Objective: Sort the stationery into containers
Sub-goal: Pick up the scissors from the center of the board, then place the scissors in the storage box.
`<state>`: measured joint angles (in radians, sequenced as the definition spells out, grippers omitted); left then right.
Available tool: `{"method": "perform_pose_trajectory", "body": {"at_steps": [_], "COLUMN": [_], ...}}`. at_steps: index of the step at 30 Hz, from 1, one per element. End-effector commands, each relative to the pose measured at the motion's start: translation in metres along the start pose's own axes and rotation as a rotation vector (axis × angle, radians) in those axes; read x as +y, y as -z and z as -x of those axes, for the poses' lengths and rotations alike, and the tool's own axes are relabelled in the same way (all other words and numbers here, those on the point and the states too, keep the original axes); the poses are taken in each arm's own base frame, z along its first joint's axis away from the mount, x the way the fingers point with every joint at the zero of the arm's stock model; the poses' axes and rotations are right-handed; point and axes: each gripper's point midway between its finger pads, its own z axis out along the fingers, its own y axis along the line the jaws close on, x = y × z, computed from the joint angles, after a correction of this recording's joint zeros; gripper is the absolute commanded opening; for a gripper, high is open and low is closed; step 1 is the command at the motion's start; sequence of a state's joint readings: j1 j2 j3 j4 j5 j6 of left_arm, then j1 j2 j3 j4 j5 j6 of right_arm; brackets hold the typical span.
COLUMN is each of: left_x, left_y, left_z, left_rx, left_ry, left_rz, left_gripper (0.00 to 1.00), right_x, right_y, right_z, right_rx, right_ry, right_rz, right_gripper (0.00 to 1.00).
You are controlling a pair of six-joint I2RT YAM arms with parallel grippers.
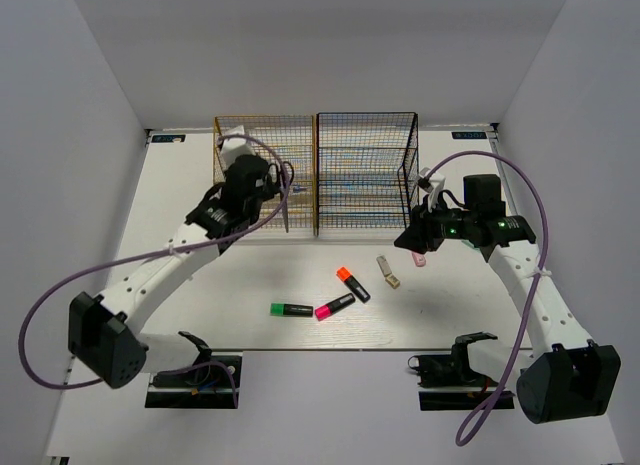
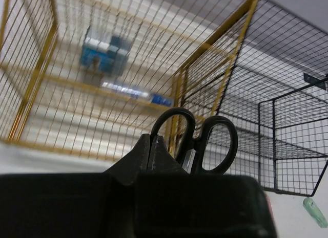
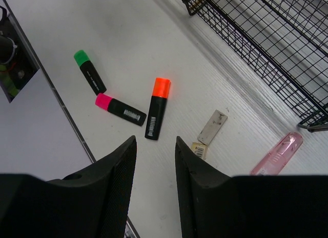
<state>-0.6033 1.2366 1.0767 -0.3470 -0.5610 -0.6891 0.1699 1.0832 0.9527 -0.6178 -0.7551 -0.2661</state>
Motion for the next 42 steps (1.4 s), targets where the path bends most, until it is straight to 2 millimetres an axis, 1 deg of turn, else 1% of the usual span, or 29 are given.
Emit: {"method": "perform_pose_trajectory", "body": {"at_steps": [1,3,4,5,6,7,8,9,10,11,12,13,15,16,17,18,20,21,23,24,26,29,31,32,33,36,37,38,42], "left_x": [-0.040,-0.044,-0.044,-0.036,-0.043,-0.046,-0.041,-0.039,-0.042,-0.038,-0.033,-0.040,-0.030,-0.031,-0.029,-0.025,-0.025,-0.022,-0.020,-0.014,-0.014,-0.011,-0.005,-0.004,0.003,0.005,0.010,0.010,0.019], "left_y": [-0.012,-0.020,-0.022,-0.028,-0.028,-0.029,-0.030,-0.033,-0.033,-0.033,-0.035,-0.032,-0.037,-0.035,-0.038,-0.041,-0.043,-0.046,-0.046,-0.050,-0.050,-0.051,-0.052,-0.051,-0.052,-0.048,-0.050,-0.050,-0.050], "left_z": [0.044,0.062,0.065,0.060,0.080,0.086,0.093,0.093,0.098,0.103,0.098,0.111,0.096,0.100,0.096,0.085,0.082,0.072,0.075,0.067,0.067,0.060,0.049,0.051,0.039,0.043,0.036,0.037,0.027], "left_rx": [-0.091,-0.142,-0.159,-0.172,-0.269,-0.305,-0.351,-0.362,-0.396,-0.440,-0.448,-0.515,-0.515,-0.556,-0.558,-0.540,-0.534,-0.518,-0.544,-0.534,-0.557,-0.574,-0.571,-0.595,-0.584,-0.636,-0.620,-0.625,-0.611], "left_ry": [-0.146,-0.156,-0.163,-0.218,-0.175,-0.162,-0.162,-0.166,-0.147,-0.127,-0.124,-0.071,-0.067,-0.028,-0.020,-0.035,-0.034,-0.051,-0.048,-0.072,-0.083,-0.120,-0.143,-0.151,-0.168,-0.153,-0.167,-0.157,-0.151], "left_rz": [-0.130,-0.108,-0.101,-0.071,-0.080,-0.087,-0.055,-0.043,-0.049,-0.032,-0.025,-0.053,-0.042,-0.063,-0.062,-0.063,-0.077,-0.084,-0.091,-0.088,-0.101,-0.122,-0.132,-0.131,-0.129,-0.143,-0.134,-0.135,-0.134], "left_gripper": [0.01,0.01,0.01,0.01,0.01,0.01,0.01,0.01,0.01,0.01,0.01,0.01,0.01,0.01,0.01,0.01,0.01,0.01,0.01,0.01,0.01,0.01,0.01,0.01,0.01,0.01,0.01,0.01,0.01], "right_x": [0.003,0.003,0.003,0.003,0.006,0.002,0.002,0.001,0.002,0.001,0.001,0.000,-0.001,-0.001,0.000,-0.002,-0.002,-0.003,-0.002,-0.002,-0.002,-0.002,-0.001,-0.001,-0.002,-0.001,0.000,0.000,0.001], "right_y": [0.001,0.002,0.001,0.000,-0.002,-0.001,-0.001,-0.002,-0.002,-0.002,-0.003,-0.003,-0.004,-0.005,-0.005,-0.005,-0.005,-0.005,-0.005,-0.006,-0.006,-0.005,-0.005,-0.005,-0.005,-0.005,-0.005,-0.005,-0.004], "right_z": [0.006,0.006,0.005,0.005,0.004,0.003,0.003,0.002,0.002,0.002,0.001,0.000,0.000,-0.001,-0.001,-0.002,-0.002,-0.003,-0.002,-0.003,-0.004,-0.002,-0.003,-0.003,-0.003,-0.003,-0.002,-0.004,-0.002], "right_rx": [-0.032,-0.030,-0.028,-0.025,-0.020,-0.020,-0.017,-0.016,-0.016,-0.013,-0.010,-0.008,-0.005,-0.001,0.000,0.004,0.003,0.005,0.003,0.006,0.007,0.002,0.004,0.003,0.003,0.002,-0.001,0.001,-0.006], "right_ry": [0.024,0.025,0.023,0.021,0.027,0.022,0.017,0.015,0.019,0.015,0.014,0.011,0.009,0.010,0.009,0.003,0.008,0.006,0.008,0.003,0.002,0.010,0.007,0.006,0.001,0.000,0.004,-0.001,0.005], "right_rz": [0.020,0.021,0.022,0.024,0.037,0.028,0.030,0.030,0.032,0.034,0.036,0.034,0.035,0.037,0.038,0.037,0.037,0.037,0.042,0.045,0.047,0.045,0.049,0.052,0.053,0.058,0.067,0.065,0.069], "right_gripper": [0.40,0.40,0.41,0.41,0.41,0.41,0.41,0.41,0.41,0.41,0.41,0.41,0.41,0.41,0.41,0.41,0.41,0.41,0.41,0.41,0.41,0.41,0.41,0.41,0.41,0.41,0.41,0.41,0.41]}}
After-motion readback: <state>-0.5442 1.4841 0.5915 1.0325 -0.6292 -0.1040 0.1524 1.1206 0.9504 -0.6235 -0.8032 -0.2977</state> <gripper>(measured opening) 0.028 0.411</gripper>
